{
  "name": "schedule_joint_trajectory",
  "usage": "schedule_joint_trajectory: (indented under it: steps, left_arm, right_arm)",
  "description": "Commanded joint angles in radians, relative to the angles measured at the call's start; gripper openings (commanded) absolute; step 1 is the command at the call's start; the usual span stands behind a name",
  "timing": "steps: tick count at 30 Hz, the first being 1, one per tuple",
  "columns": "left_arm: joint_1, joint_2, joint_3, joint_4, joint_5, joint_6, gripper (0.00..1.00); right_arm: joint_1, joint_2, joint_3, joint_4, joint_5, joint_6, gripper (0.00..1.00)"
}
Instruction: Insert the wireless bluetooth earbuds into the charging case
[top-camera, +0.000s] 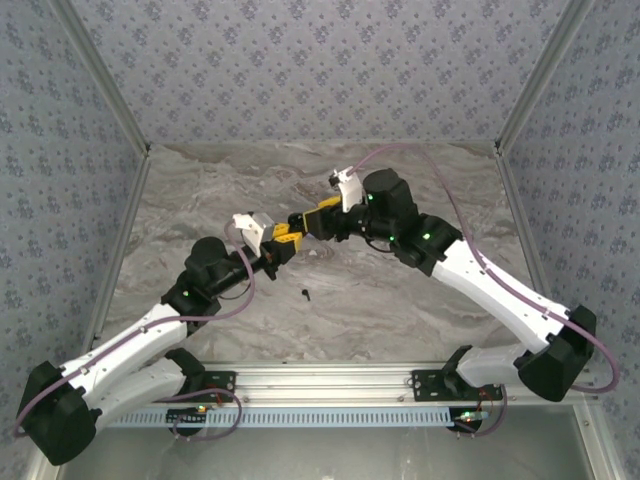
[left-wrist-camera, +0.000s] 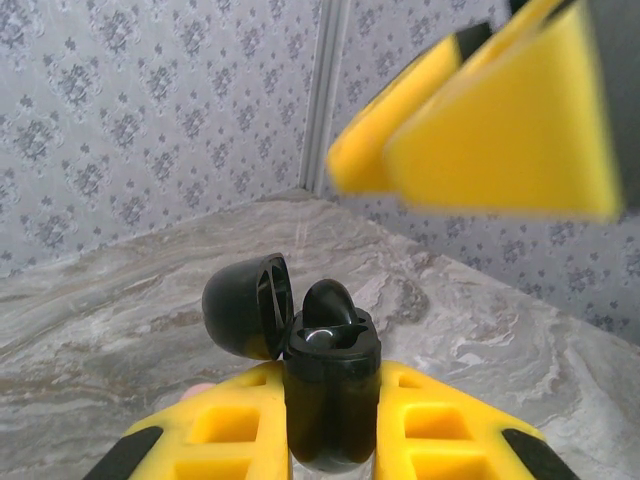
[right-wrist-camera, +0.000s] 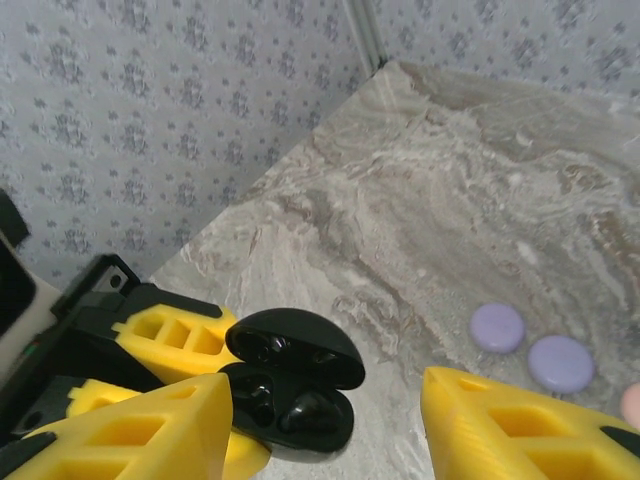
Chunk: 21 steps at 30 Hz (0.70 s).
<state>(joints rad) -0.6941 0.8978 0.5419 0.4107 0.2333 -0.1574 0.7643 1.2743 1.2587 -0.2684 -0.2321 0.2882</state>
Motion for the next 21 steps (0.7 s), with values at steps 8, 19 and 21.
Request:
schedule_joint_trajectory:
  steps: [8, 19, 21]
  left_arm:
    - [-0.004, -0.161, 0.009, -0.216, -0.289, 0.095, 0.00]
    - [-0.005, -0.371, -0.015, -0.423, -0.585, 0.111, 0.00]
    - [-0.005, -0.405, -0.017, -0.443, -0.612, 0.111, 0.00]
  right_arm:
    - [-0.010, 0.024, -0.018, -0.194, 0.136, -0.004, 0.55]
    - [0.083, 0.361, 0.015, -0.328, 0.130, 0.086, 0.51]
    - [0.113, 0.434, 0.051, -0.385, 0.144, 0.083, 0.52]
